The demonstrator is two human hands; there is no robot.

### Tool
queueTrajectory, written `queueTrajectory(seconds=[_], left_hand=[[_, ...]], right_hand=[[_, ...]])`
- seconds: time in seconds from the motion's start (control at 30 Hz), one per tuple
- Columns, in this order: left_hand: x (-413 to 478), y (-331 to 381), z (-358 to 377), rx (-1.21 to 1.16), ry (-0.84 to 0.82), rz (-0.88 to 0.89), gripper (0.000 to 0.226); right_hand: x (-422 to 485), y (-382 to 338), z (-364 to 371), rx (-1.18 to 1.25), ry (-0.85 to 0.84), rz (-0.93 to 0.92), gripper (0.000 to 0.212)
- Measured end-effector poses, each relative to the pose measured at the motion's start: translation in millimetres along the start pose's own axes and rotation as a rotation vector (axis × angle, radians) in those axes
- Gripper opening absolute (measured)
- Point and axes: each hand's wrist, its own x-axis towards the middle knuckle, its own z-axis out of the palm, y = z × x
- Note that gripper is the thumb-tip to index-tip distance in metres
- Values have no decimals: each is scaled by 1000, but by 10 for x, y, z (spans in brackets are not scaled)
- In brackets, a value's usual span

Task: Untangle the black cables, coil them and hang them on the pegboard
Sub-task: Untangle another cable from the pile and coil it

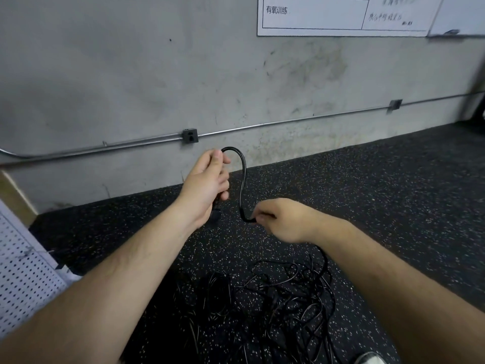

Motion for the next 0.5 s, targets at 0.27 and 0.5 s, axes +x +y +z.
queueTrajectory(seconds=[0.27,0.5], left_hand=[[-16,62,57,-65,129,-39,6],[-111,27,32,141,-50,-34,49]], right_hand=[[-44,-246,62,187,169,-99,9],[-16,-298,5,416,358,-33,13]])
